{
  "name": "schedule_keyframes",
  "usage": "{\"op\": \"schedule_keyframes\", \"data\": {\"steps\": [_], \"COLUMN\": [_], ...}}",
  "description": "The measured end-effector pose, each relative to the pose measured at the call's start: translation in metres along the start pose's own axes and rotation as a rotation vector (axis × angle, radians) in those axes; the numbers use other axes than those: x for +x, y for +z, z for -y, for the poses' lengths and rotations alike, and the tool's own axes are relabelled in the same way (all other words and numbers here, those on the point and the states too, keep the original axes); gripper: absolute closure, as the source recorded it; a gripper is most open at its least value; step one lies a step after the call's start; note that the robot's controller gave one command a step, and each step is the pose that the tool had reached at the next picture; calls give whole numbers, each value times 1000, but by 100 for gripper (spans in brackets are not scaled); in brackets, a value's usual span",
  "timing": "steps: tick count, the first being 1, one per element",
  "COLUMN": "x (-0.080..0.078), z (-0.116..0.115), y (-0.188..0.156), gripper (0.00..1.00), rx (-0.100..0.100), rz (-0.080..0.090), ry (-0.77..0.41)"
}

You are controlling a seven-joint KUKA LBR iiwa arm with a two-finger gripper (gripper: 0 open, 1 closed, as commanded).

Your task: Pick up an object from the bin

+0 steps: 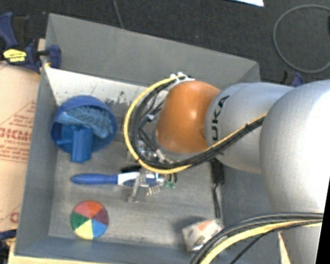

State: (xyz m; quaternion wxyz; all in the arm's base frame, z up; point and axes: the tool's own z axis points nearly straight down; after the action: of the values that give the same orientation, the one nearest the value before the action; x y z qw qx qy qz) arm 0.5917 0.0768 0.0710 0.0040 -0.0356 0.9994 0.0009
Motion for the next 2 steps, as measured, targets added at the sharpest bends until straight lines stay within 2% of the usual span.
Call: {"op": "schedule_keyframes", "data": {"steps": [1, 2], "x": [0, -1], "z": [-6, 0], "y": [0, -1], "gripper": [0, 100], "rx": [-2, -1], "rz": [1, 3], "ry": [45, 5]}}
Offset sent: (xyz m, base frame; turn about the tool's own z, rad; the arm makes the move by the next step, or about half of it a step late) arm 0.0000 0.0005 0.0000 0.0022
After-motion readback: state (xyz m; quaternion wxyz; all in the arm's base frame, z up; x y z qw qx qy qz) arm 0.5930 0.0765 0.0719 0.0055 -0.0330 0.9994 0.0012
